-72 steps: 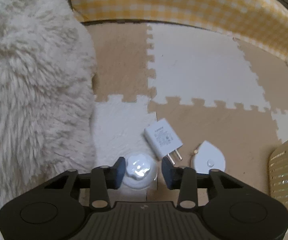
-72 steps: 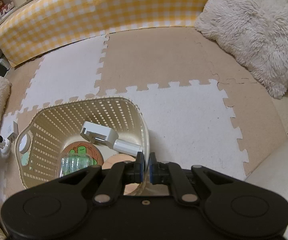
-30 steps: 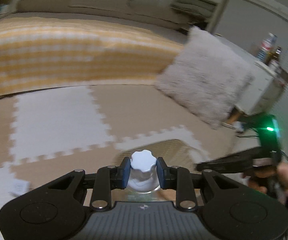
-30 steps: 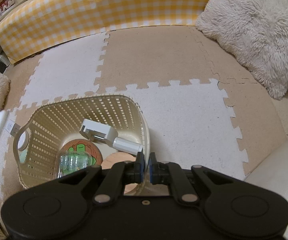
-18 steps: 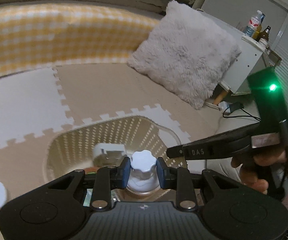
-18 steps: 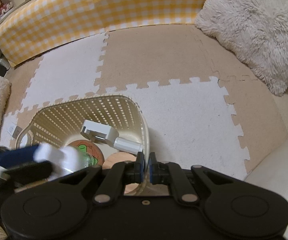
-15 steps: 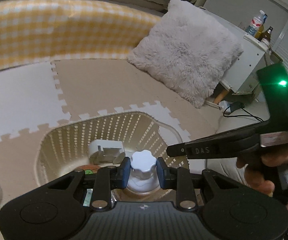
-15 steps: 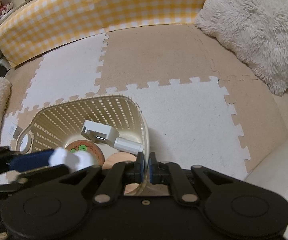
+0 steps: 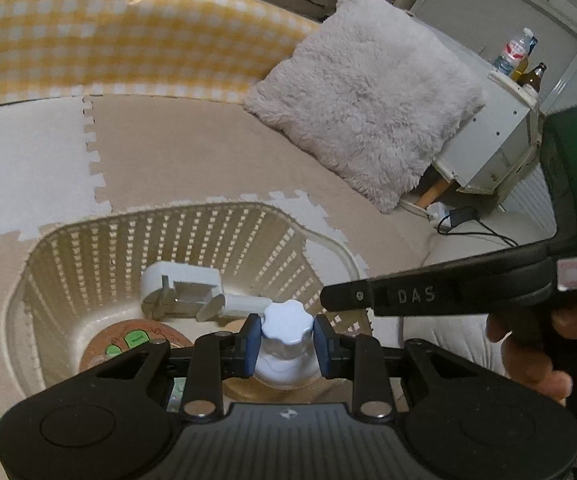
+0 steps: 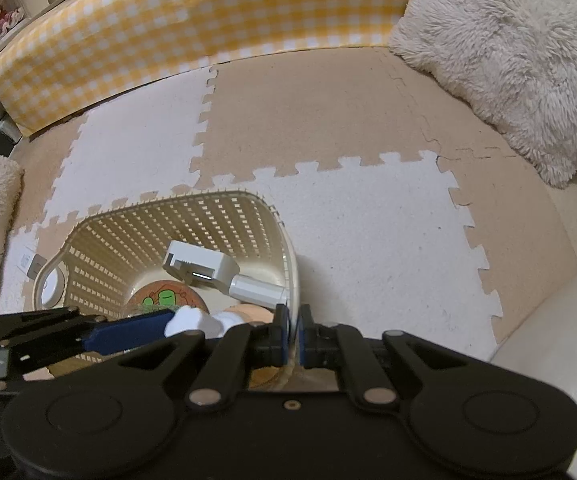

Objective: Organize rigid objects
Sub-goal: 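Carry the knob cap with the left tool into the basket and release, then move the left tool to the mint round case and grasp it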

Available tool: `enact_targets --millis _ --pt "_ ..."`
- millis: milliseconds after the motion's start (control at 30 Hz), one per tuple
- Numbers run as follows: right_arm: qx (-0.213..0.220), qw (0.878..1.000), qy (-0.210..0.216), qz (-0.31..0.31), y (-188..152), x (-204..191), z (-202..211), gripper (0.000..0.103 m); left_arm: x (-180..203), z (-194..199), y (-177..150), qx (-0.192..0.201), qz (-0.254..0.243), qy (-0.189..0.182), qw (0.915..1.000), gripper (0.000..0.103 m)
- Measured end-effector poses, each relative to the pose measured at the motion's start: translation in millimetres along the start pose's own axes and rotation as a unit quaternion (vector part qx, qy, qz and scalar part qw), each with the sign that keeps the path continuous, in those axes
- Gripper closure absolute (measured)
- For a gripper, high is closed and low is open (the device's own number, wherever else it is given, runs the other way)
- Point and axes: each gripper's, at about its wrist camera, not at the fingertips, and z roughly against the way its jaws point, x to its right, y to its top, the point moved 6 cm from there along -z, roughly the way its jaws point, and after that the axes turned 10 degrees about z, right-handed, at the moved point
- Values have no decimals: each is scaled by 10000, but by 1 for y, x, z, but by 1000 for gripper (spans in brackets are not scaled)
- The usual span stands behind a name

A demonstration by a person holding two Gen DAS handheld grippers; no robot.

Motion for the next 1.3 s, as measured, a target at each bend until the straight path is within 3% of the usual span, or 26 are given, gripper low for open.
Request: enact_targets --millis 133,733,900,1300 --pt "1 10000 0 2 0 0 0 98 -1 -7 -10 -229 -69 95 9997 65" --pt "-2 10000 2 -1 0 0 0 98 1 11 -4 -302 87 248 9992 43" --pt "-3 10000 1 0 0 0 0 98 9 21 -3 -238 4 244 9994 24" --pt "-2 10000 -6 14 0 1 0 98 13 68 9 140 -396 457 9981 1"
